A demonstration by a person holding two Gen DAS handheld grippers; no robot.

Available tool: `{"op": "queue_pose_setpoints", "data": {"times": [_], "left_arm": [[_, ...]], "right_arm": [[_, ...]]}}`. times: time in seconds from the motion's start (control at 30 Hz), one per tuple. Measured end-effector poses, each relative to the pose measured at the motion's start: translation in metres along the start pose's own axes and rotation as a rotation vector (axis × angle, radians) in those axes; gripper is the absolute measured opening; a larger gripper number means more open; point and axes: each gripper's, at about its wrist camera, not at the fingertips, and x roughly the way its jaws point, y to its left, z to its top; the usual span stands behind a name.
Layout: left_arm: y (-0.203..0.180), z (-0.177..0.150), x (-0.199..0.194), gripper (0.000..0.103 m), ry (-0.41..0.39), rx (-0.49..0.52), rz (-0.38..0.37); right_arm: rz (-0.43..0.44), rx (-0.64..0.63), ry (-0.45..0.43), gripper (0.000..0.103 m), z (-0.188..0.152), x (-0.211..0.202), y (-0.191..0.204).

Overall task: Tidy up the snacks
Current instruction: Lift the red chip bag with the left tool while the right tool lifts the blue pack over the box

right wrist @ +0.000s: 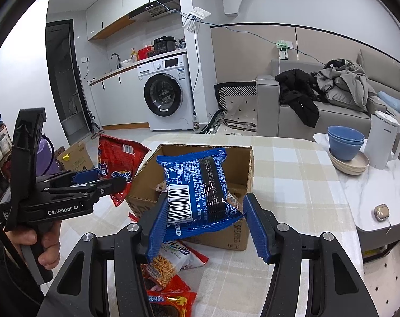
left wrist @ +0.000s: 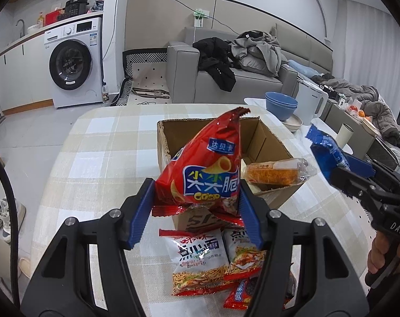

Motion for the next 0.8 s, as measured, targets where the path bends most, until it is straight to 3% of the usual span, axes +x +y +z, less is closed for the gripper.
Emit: {"op": "queue_pose_setpoints", "data": {"times": [0.8], "left_arm": [[-0.006, 0.020, 0.054, 0.059, 0.046, 0.019, 0.038]], "right_arm": [[-0.014, -0.039, 0.051, 0.057, 0.023, 0.053, 0.012]]}}
